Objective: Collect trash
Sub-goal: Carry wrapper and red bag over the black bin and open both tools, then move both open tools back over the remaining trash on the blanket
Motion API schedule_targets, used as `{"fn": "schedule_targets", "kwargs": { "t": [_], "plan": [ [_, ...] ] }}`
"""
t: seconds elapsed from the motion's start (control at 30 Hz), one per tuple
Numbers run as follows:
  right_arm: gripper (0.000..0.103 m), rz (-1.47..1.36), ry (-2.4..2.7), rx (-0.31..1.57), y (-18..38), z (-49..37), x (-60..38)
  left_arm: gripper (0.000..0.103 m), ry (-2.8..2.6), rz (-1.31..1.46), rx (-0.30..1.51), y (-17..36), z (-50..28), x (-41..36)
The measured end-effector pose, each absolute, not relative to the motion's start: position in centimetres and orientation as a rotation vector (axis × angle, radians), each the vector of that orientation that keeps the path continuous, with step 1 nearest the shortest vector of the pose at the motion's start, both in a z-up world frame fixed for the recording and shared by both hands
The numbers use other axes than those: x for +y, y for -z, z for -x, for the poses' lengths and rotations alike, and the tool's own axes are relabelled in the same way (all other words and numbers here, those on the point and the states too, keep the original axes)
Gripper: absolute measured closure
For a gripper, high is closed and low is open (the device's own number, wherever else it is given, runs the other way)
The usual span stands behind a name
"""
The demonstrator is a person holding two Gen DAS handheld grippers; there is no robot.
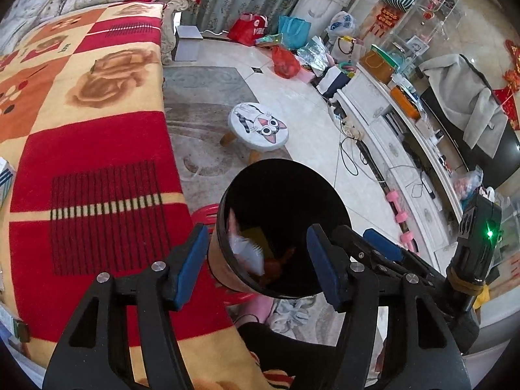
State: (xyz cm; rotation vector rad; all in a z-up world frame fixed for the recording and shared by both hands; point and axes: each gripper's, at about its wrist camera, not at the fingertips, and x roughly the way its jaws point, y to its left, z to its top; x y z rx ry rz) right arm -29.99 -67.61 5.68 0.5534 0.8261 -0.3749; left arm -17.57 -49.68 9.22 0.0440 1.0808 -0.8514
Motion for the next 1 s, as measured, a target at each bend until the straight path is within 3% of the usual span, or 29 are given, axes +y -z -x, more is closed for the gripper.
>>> {"fn": "schedule_targets", "kwargs": {
  "t": [0.47, 1.0],
  "plan": [
    [0.033, -0.484, 0.316, 0.836, -7.0, 28.9, -63.1, 0.041, 0.710, -0.114, 0.971, -11.5, 18.1, -45.0],
    [0.030, -0.399, 0.144, 0.846, -9.0, 26.1, -52.8, 0.041, 0.526, -0.103, 0.918, -12.8, 17.6, -32.8]
  ]
}}
